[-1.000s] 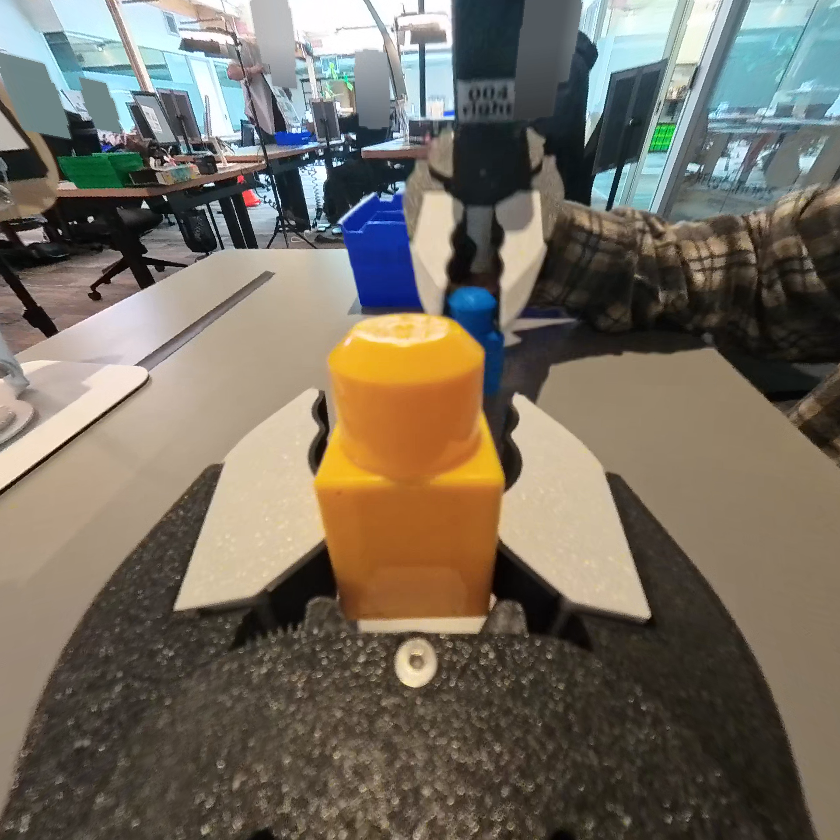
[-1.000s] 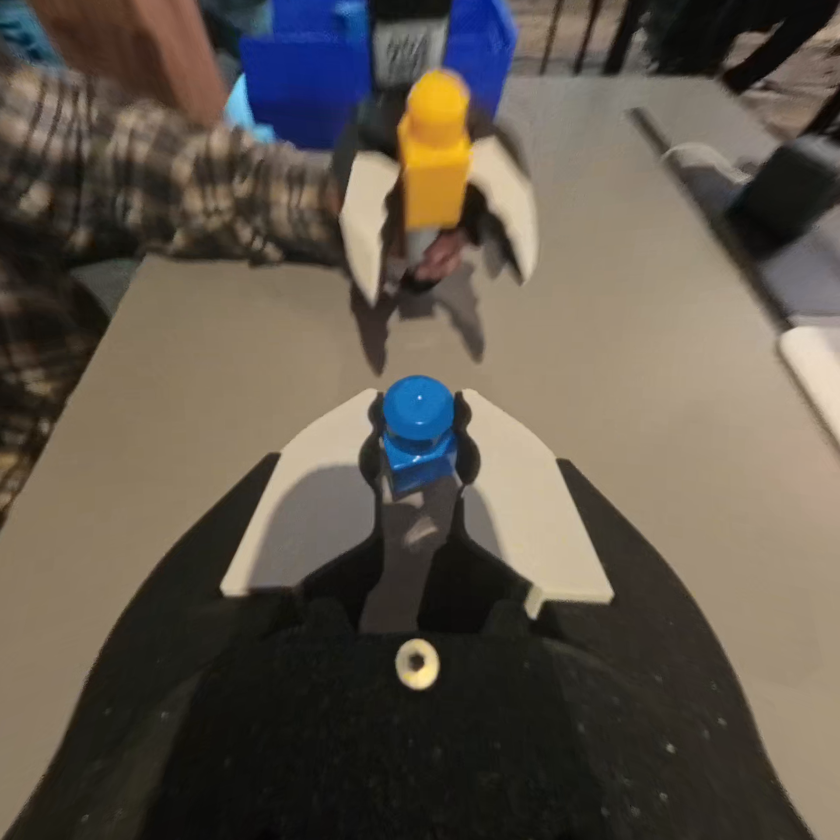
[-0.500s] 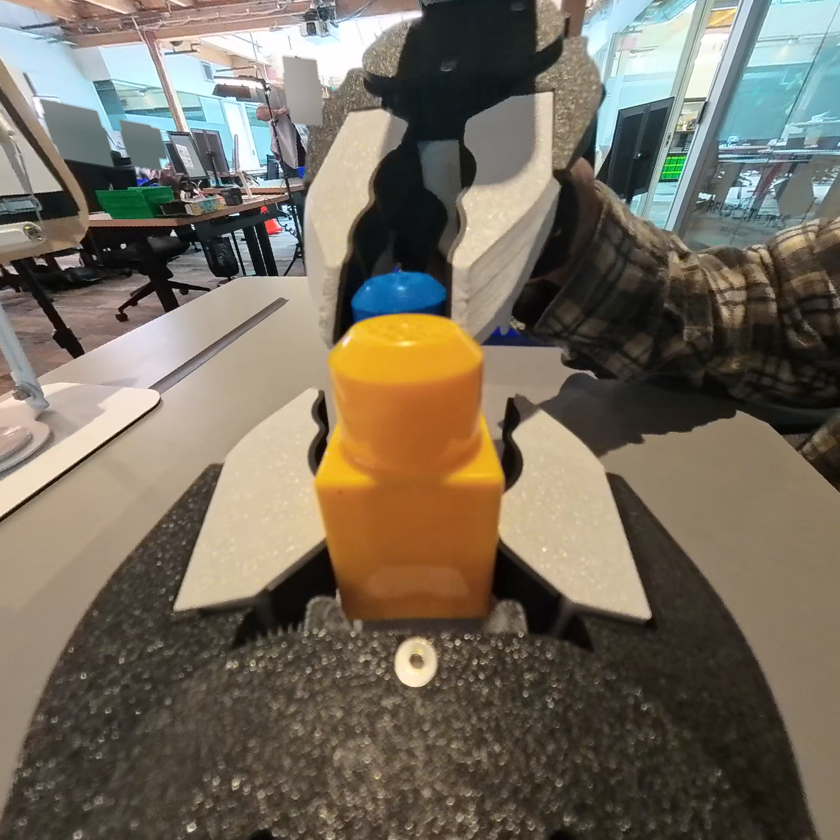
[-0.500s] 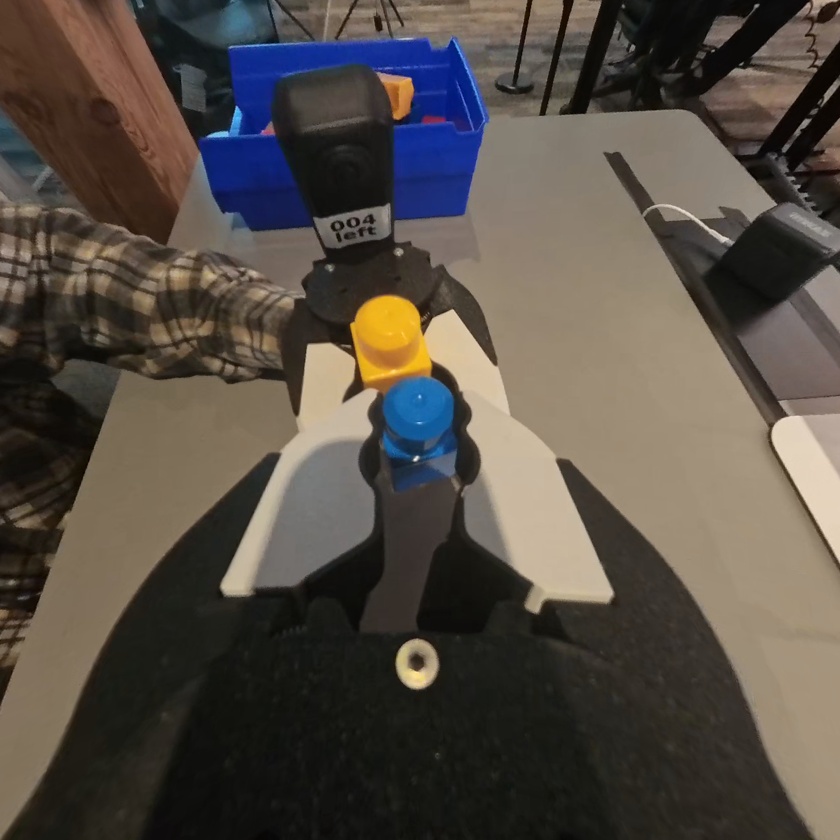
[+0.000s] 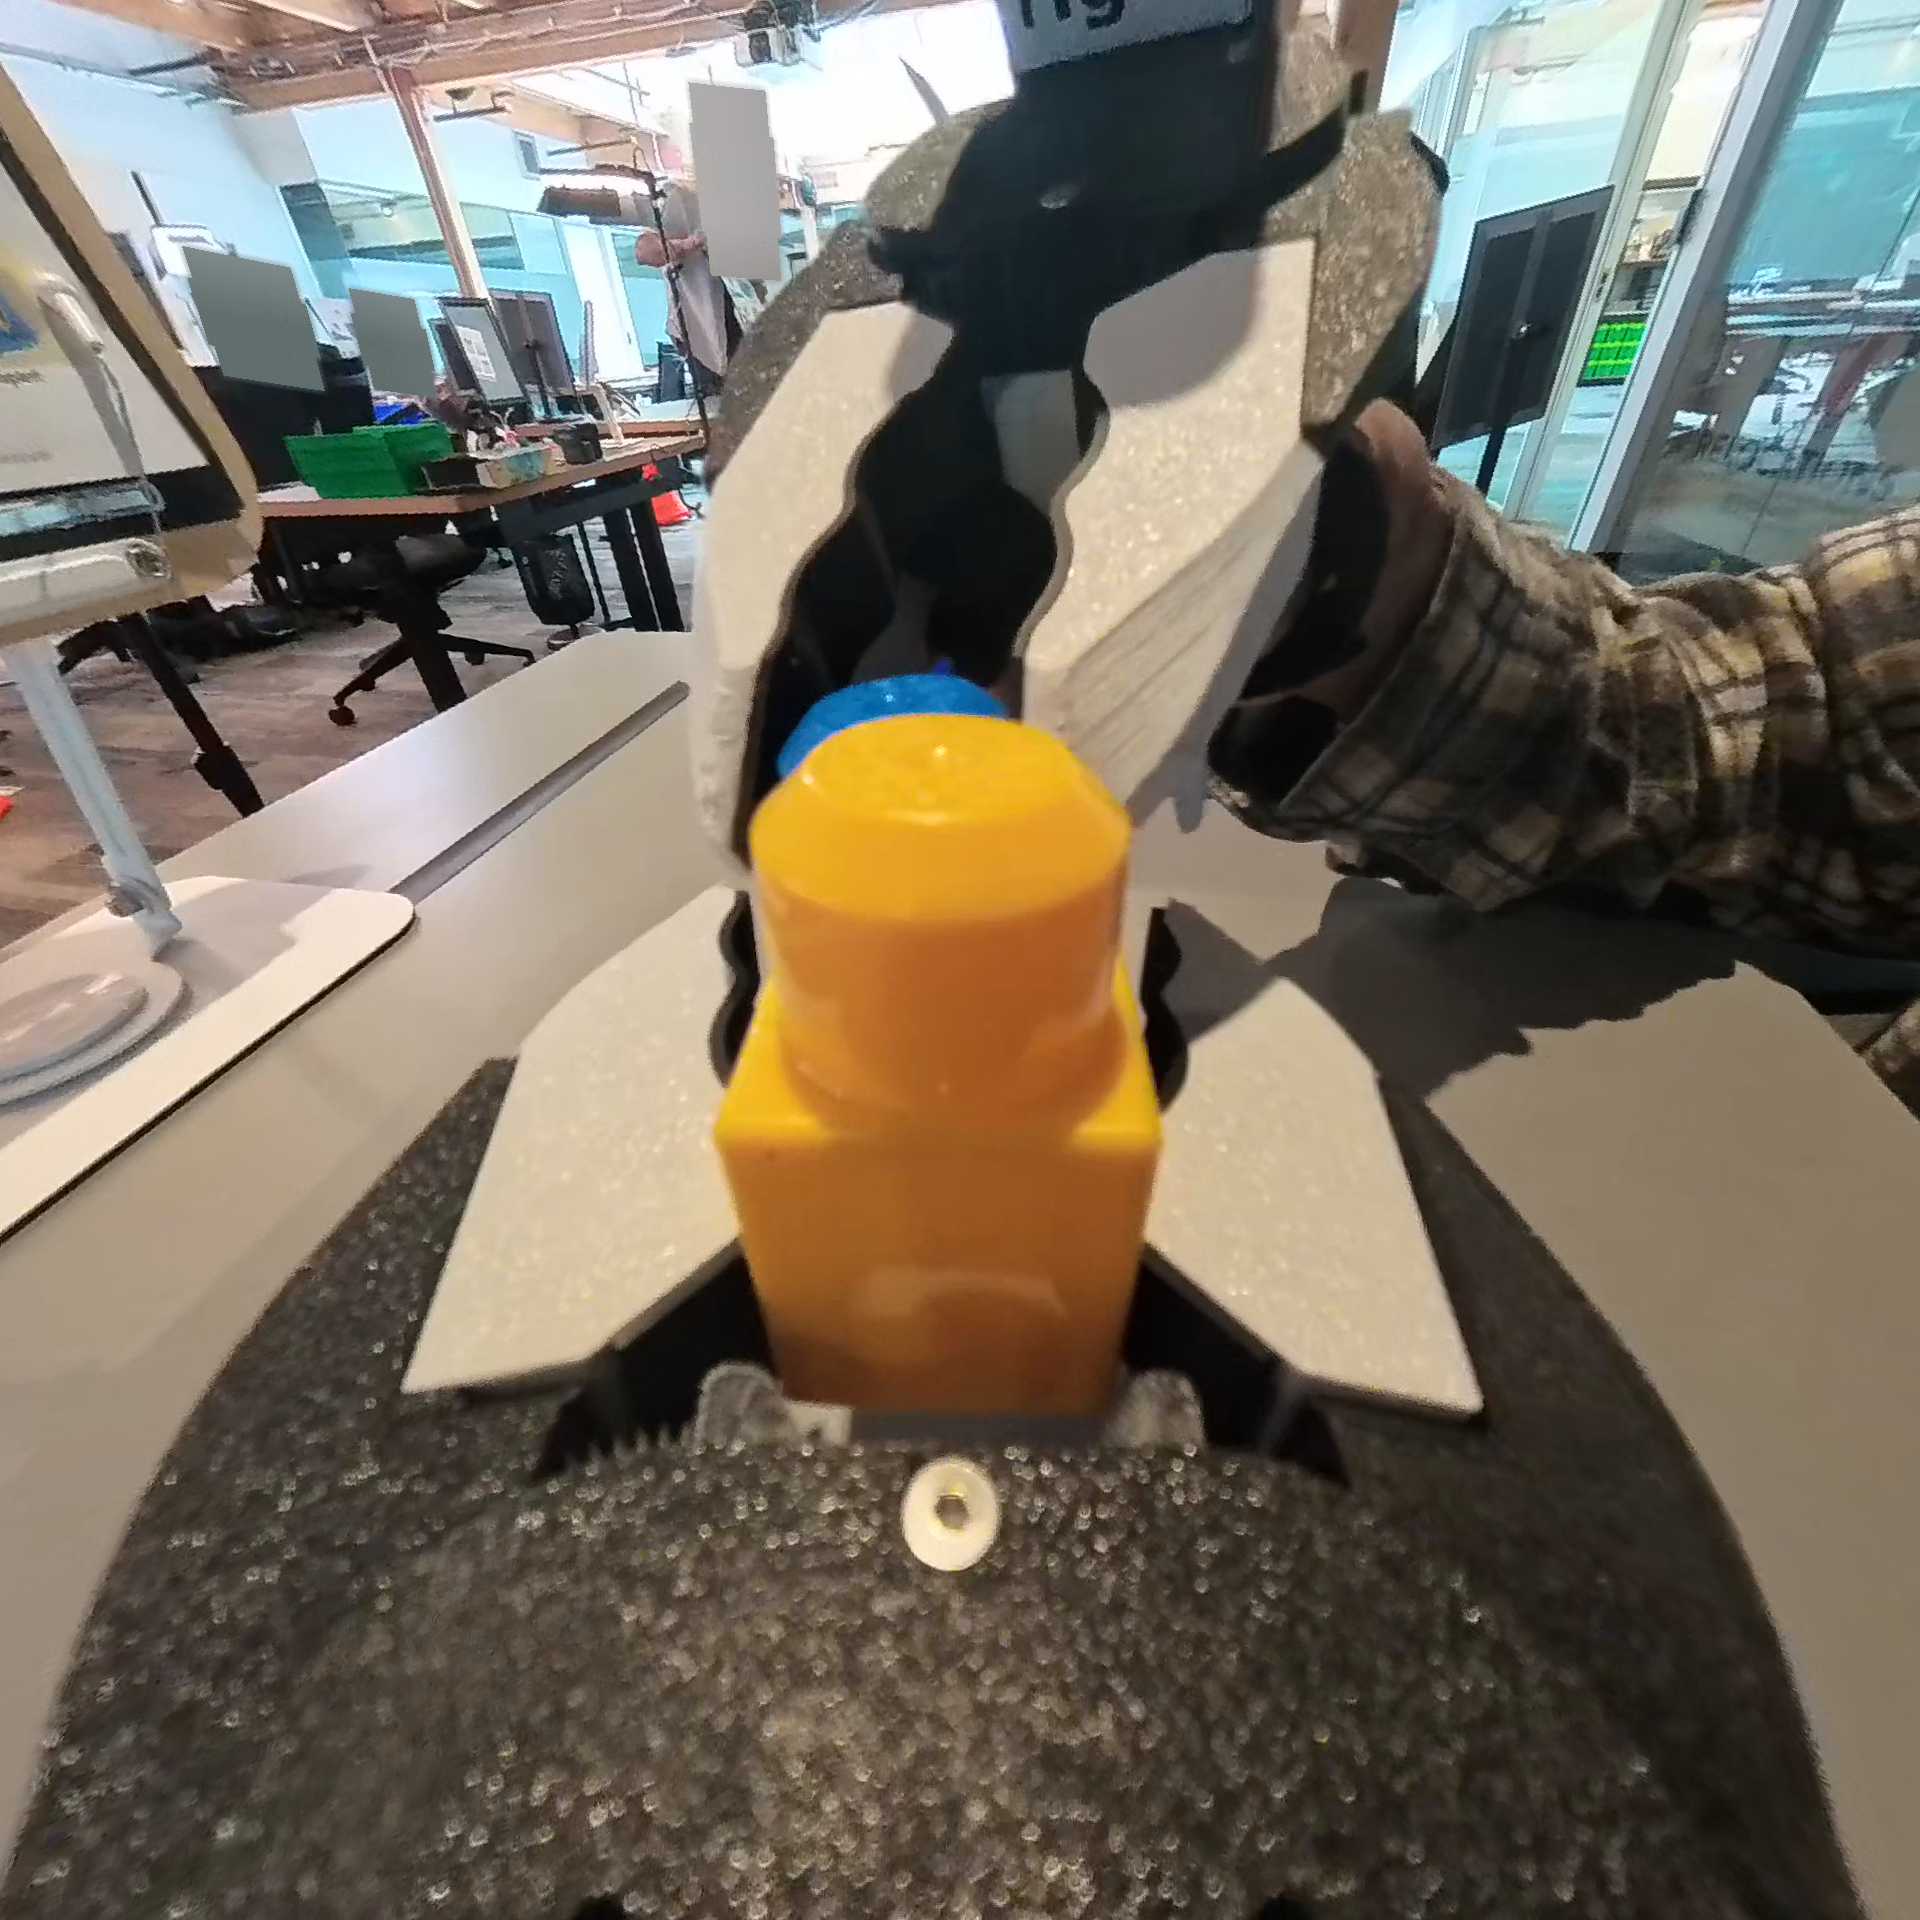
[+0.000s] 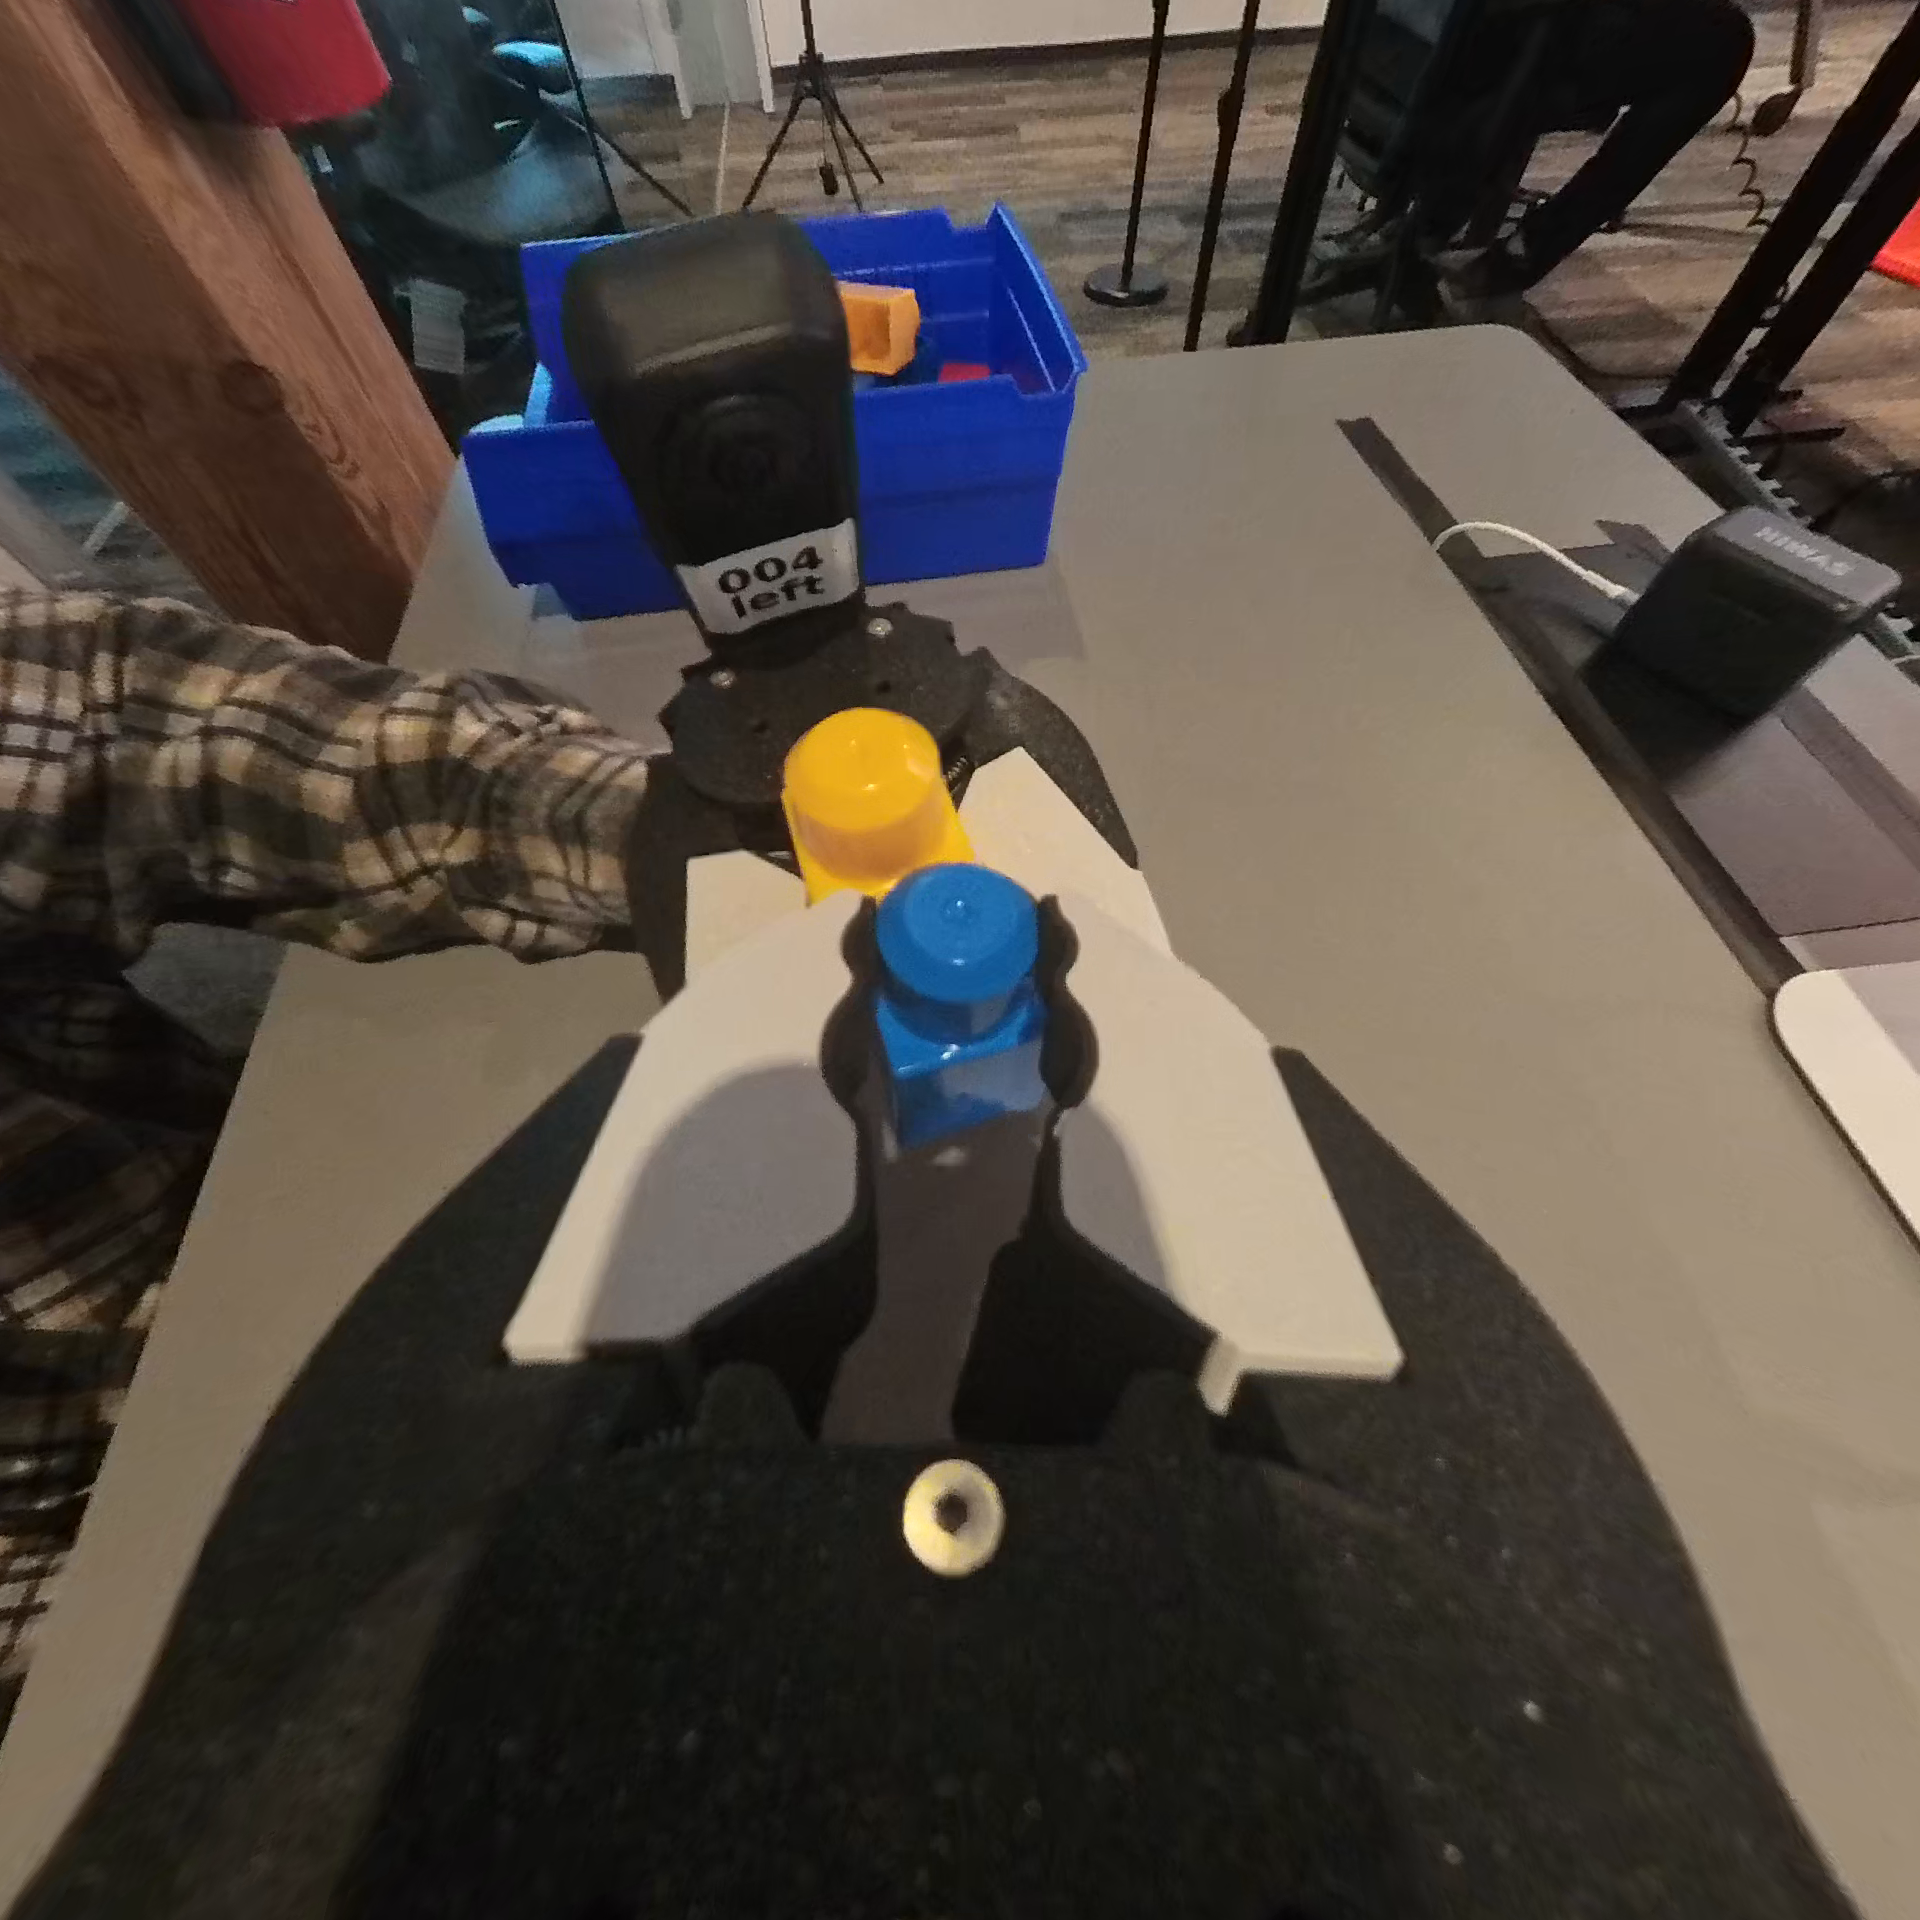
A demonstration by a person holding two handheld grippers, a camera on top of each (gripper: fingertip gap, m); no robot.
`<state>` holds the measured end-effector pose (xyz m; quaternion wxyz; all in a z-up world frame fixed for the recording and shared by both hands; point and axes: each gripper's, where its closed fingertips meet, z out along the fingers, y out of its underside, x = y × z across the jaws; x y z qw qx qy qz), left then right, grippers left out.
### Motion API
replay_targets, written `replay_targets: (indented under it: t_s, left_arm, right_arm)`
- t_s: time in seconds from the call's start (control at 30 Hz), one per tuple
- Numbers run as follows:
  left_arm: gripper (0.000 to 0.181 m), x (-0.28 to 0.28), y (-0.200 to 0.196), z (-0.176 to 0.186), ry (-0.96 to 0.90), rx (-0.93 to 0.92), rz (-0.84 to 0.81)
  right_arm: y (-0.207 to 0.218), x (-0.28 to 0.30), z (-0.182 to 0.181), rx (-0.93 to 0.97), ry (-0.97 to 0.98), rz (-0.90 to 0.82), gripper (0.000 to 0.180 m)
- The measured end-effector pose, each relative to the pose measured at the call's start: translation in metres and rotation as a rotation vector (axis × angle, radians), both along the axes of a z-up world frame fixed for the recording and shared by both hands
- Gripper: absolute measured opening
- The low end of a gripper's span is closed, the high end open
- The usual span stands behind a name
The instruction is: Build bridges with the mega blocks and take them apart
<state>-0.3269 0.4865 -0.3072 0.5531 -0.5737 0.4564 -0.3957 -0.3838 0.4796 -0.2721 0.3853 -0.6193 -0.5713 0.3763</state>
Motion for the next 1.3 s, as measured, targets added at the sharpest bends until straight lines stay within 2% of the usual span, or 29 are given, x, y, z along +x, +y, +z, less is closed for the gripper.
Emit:
replay_targets:
  t_s: [0.17,0.3,0.53,0.7,1.0,1.07,1.13,1.23,1.3]
  left_arm:
    - [0.072,-0.001,-0.001,0.004,-0.001,0.033,0.006]
    - [0.071,-0.010,0.003,0.010,-0.031,0.043,0.017]
    - [0.072,-0.018,0.011,0.004,-0.067,-0.002,0.011]
    - [0.072,-0.015,0.011,-0.001,-0.032,0.011,0.017]
    - [0.073,-0.009,0.008,-0.011,0.008,-0.004,-0.004]
    - [0.073,-0.008,0.008,-0.012,0.012,-0.002,-0.006]
    - [0.073,-0.008,0.007,-0.013,0.017,-0.002,-0.007]
    - [0.073,-0.008,0.008,-0.016,0.034,-0.003,-0.005]
    - [0.073,-0.009,0.009,-0.015,0.035,-0.002,-0.001]
  right_arm:
    - [0.010,0.013,0.007,0.026,0.022,-0.045,0.029]
    - [0.023,0.053,0.013,0.126,0.053,-0.126,0.029]
    - [0.014,0.085,-0.081,0.042,-0.065,-0.110,0.029]
    - [0.008,0.086,-0.117,0.027,-0.165,-0.088,0.029]
    - [0.006,0.088,-0.119,0.045,-0.144,-0.073,0.030]
    - [0.006,0.087,-0.121,0.033,-0.146,-0.073,0.041]
    - [0.005,0.087,-0.122,0.040,-0.153,-0.065,0.043]
    - [0.002,0.089,-0.114,0.068,-0.153,-0.050,0.047]
    - [0.004,0.092,-0.097,0.094,-0.111,-0.056,0.047]
